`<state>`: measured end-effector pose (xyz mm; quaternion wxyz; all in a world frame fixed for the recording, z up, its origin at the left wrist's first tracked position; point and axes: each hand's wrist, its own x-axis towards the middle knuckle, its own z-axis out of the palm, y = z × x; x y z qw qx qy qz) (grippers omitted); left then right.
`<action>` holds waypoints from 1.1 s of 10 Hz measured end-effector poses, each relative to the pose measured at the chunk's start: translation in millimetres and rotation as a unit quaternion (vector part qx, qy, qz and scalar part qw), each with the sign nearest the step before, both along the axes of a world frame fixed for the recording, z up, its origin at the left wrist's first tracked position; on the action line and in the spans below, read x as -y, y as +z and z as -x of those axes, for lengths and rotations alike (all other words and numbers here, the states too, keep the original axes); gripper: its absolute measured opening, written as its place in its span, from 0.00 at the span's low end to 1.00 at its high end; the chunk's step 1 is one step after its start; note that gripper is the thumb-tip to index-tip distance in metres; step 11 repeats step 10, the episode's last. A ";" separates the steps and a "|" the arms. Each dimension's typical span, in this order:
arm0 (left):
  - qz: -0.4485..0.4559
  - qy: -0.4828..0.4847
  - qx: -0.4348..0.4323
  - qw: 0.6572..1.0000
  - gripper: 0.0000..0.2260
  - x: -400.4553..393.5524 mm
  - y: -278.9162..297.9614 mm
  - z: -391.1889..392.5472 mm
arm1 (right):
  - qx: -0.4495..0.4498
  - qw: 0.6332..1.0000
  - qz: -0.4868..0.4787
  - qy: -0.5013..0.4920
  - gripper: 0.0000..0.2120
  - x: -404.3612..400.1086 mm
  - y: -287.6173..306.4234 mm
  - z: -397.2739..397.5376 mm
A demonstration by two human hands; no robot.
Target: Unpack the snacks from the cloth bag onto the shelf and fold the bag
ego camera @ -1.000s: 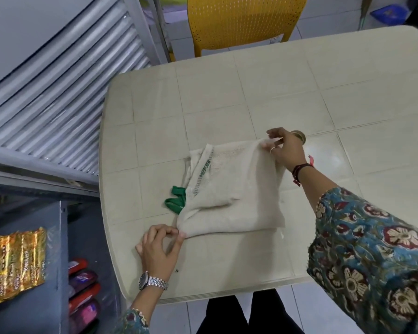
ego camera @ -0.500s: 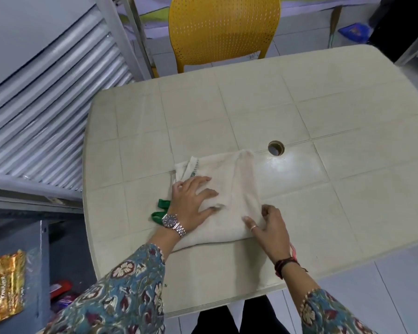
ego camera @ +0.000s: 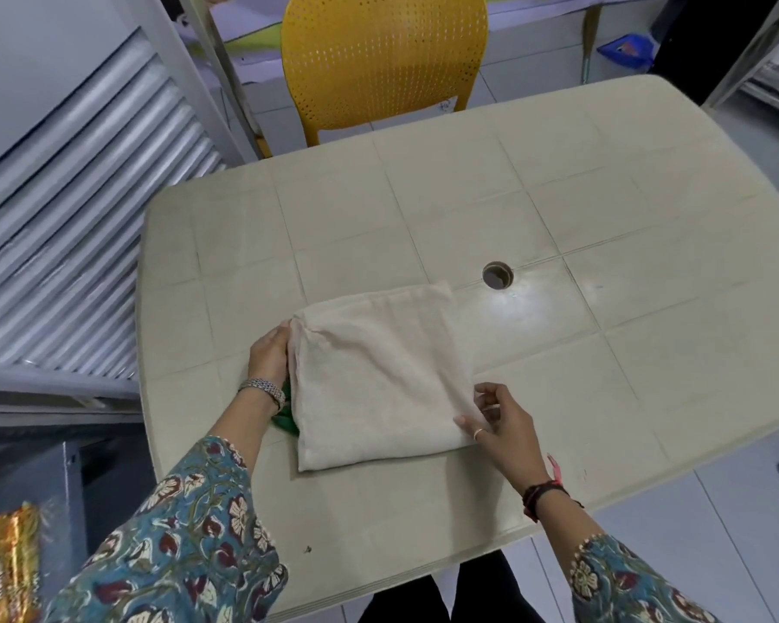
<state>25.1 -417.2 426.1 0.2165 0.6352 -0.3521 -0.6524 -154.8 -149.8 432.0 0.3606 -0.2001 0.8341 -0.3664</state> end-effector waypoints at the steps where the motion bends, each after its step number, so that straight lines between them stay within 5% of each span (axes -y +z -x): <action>1: 0.060 0.017 0.037 0.997 0.16 -9.2 4.9 -6.9 | -0.005 1.000 -0.017 -0.012 0.22 2.8 2.3 -0.8; 3: 0.180 -0.119 0.164 0.963 0.25 -74.2 11.4 -39.2 | 0.031 0.996 -0.072 -0.045 0.17 10.8 2.8 4.6; 7: 0.100 -0.074 0.068 0.990 0.08 -103.9 -4.5 -36.9 | -0.006 0.994 -0.111 0.021 0.07 38.0 4.2 49.0; 9: 0.142 -0.117 0.205 0.961 0.10 -104.4 6.2 -27.3 | -0.035 0.983 -0.136 0.116 0.08 32.1 10.4 66.8; 10: 0.220 -0.172 0.278 0.919 0.15 -89.6 36.7 -21.7 | -0.071 0.989 -0.055 0.115 0.17 33.0 40.6 75.2; 11: 0.220 -0.172 0.278 0.919 0.15 -89.6 36.7 -21.7 | -0.071 0.989 -0.055 0.115 0.17 33.0 40.6 75.2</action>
